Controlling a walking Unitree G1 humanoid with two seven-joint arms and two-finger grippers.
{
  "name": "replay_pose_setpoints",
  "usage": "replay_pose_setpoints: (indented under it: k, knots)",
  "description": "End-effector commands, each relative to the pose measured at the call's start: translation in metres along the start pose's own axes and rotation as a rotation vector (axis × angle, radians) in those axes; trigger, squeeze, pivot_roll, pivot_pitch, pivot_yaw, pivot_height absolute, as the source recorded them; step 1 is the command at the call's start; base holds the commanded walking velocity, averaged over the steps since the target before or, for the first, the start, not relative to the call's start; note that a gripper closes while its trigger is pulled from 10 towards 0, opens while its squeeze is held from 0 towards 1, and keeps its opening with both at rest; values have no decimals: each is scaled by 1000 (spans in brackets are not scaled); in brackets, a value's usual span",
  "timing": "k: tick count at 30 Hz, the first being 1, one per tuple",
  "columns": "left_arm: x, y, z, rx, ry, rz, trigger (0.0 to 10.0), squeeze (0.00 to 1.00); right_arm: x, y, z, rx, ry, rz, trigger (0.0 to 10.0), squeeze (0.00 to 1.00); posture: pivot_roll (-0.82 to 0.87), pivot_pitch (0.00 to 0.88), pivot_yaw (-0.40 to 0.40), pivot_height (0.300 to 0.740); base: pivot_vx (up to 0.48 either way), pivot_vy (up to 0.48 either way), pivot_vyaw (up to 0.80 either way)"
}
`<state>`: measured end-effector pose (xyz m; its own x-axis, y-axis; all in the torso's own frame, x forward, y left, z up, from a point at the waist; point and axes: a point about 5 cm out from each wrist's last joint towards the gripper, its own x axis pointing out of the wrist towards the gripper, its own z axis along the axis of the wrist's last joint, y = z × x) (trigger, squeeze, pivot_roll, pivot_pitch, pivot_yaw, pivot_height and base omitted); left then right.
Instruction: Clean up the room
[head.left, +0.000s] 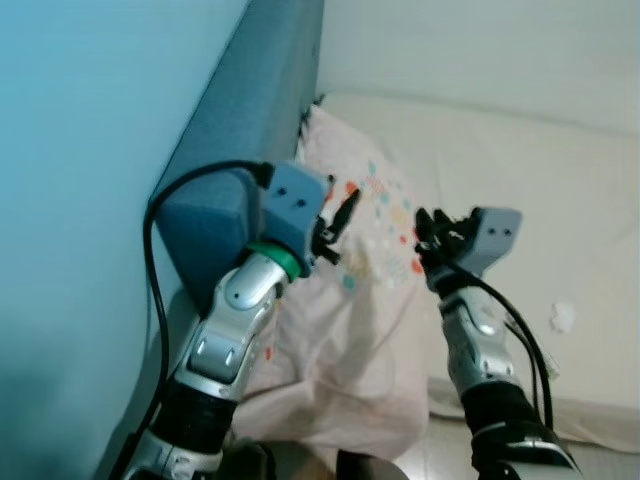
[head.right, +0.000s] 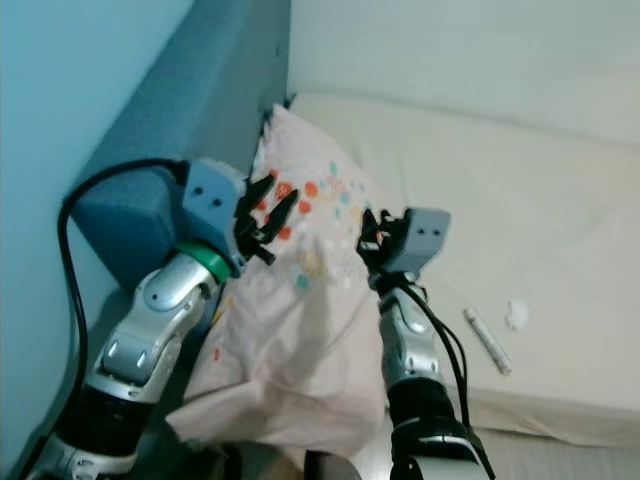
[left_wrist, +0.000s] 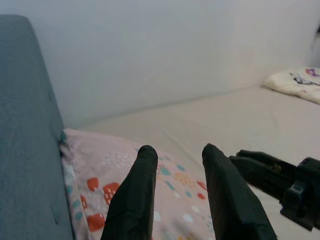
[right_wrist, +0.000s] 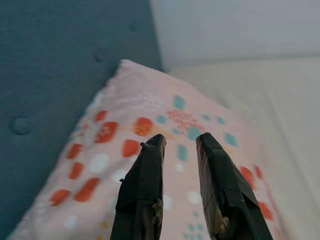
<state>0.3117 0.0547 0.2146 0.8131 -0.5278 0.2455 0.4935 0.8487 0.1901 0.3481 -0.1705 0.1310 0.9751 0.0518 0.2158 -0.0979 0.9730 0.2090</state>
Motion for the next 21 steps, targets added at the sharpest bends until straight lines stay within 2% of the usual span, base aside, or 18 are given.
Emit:
replay_pose_setpoints:
  k: [1,4,10,21]
  knots:
    - [-9,-1,-12,-17,51,-4,10000,0,-8,-14,-7,-13,24,-44,10000,0,103,110,2,740,0,0,0]
    - [-14,-7,-16,-15,59,-21,10000,0,-9,-14,-9,-17,29,-41,10000,0,98,80,6,740,0,0,0]
    - [-19,-10,-19,-4,68,-32,10000,0,-11,-11,-11,-17,31,-33,10000,0,98,79,9,740,0,0,0]
    - [-17,-2,-19,2,84,26,10000,0,-14,-8,-16,-4,39,-27,10000,0,98,94,10,740,0,0,0]
